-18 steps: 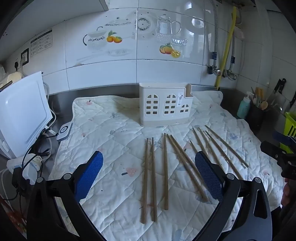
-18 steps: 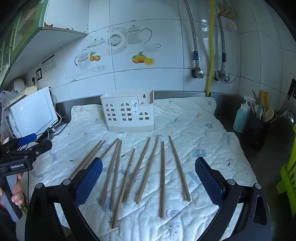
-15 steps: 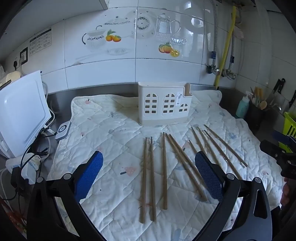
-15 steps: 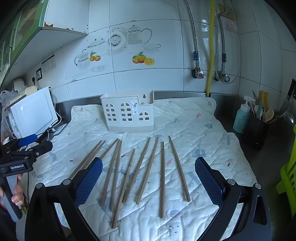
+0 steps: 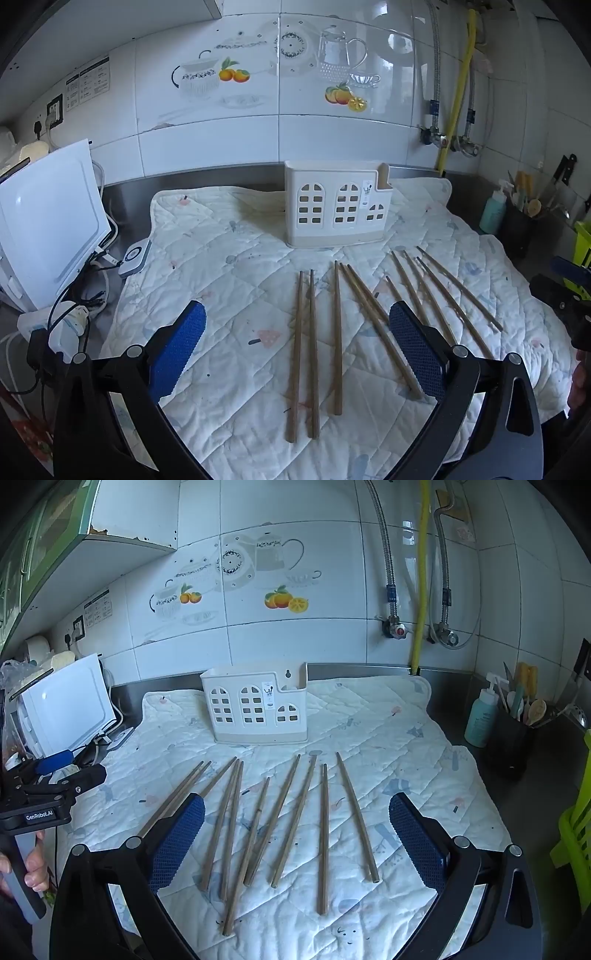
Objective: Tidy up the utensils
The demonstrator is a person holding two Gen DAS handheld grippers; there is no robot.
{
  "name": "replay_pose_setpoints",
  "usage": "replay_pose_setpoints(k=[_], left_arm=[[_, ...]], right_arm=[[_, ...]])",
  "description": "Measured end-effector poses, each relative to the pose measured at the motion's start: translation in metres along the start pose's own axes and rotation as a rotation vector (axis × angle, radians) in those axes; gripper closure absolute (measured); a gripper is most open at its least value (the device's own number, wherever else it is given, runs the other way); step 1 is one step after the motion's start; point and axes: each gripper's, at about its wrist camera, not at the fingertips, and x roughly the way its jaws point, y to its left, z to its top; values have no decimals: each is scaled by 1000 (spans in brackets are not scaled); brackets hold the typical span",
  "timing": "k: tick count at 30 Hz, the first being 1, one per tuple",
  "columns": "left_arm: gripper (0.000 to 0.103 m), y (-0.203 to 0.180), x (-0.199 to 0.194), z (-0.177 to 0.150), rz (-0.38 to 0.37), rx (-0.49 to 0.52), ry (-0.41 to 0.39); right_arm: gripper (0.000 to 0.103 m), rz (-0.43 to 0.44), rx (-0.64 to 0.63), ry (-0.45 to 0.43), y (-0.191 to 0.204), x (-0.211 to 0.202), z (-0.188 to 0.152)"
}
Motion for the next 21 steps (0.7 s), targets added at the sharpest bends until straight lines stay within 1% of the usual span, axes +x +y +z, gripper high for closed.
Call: replay_pose_setpoints(k=[21], left_arm=[[5,-2,2,-3,6,6,12]], right_arm=[[6,-2,3,-9,-2,-3,1]])
